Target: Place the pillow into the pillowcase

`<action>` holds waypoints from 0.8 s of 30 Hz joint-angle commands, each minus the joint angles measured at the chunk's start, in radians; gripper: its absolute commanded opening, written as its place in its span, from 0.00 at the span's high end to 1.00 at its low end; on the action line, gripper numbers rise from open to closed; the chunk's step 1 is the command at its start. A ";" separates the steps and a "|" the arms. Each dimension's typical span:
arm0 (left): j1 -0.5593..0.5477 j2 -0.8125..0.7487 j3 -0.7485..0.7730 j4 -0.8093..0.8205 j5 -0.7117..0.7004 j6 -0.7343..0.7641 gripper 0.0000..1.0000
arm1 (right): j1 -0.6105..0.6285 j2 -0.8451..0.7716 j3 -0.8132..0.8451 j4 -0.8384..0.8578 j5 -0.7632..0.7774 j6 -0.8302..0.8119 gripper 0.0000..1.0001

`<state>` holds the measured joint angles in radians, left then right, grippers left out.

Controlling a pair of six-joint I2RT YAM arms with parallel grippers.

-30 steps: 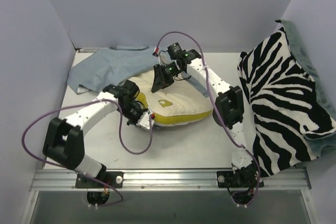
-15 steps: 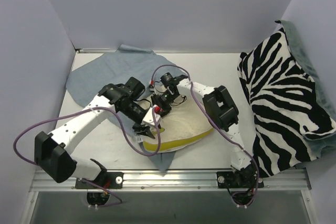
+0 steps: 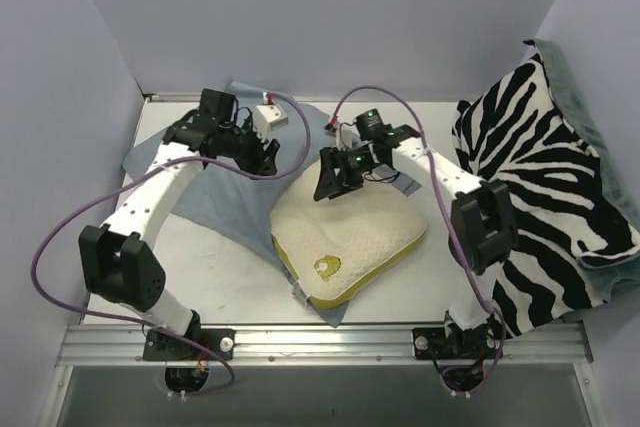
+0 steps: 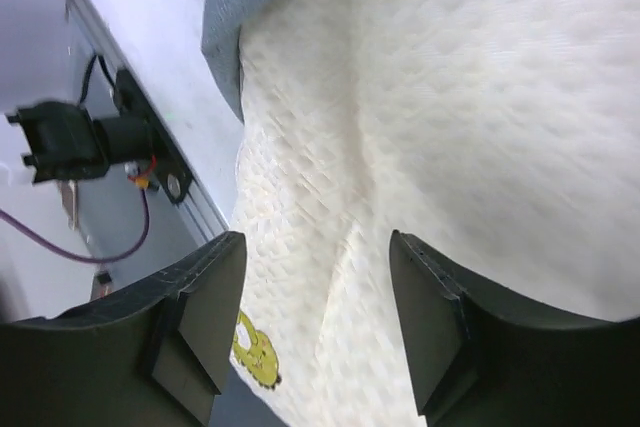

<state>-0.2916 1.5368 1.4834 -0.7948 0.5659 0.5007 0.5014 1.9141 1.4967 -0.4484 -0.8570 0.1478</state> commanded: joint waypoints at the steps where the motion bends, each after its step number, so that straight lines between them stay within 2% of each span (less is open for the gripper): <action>1: -0.078 0.117 0.073 0.170 -0.253 -0.111 0.34 | -0.093 -0.125 -0.033 -0.033 0.085 0.041 0.41; 4: -0.152 0.268 0.150 0.233 -0.366 -0.113 0.33 | -0.194 -0.106 -0.038 -0.044 0.240 0.056 0.40; 8: -0.196 0.437 0.299 0.259 -0.440 -0.143 0.32 | -0.284 0.037 0.069 -0.064 0.314 0.059 0.38; 11: -0.207 0.549 0.397 0.289 -0.491 -0.151 0.33 | -0.296 0.123 0.131 -0.065 0.282 0.030 0.38; 13: -0.211 0.635 0.478 0.292 -0.532 -0.152 0.34 | -0.297 0.170 0.146 -0.058 0.234 0.044 0.42; 14: -0.212 0.663 0.514 0.281 -0.528 -0.151 0.35 | -0.297 0.180 0.149 -0.044 0.170 0.058 0.44; 16: -0.210 0.719 0.572 0.258 -0.480 -0.143 0.37 | -0.293 0.206 0.155 -0.035 0.122 0.070 0.53; 17: -0.210 0.732 0.583 0.255 -0.453 -0.142 0.43 | -0.293 0.212 0.152 -0.024 0.089 0.078 0.62; 19: -0.208 0.744 0.598 0.252 -0.327 -0.140 0.67 | -0.296 0.218 0.148 -0.016 0.058 0.078 0.77; 20: -0.208 0.743 0.603 0.255 -0.261 -0.148 0.91 | -0.296 0.223 0.145 -0.010 0.056 0.082 0.90; 22: -0.215 0.721 0.606 0.255 -0.137 -0.159 1.00 | -0.297 0.227 0.140 0.005 0.030 0.101 1.00; 23: -0.233 0.712 0.614 0.256 -0.018 -0.172 1.00 | -0.296 0.227 0.142 0.026 0.021 0.114 1.00; 24: -0.247 0.701 0.620 0.253 0.036 -0.183 1.00 | -0.293 0.226 0.142 0.042 0.010 0.152 1.00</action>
<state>-0.4969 2.2921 2.0315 -0.5678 0.2977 0.3618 0.1940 2.1490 1.6093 -0.4511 -0.7467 0.2375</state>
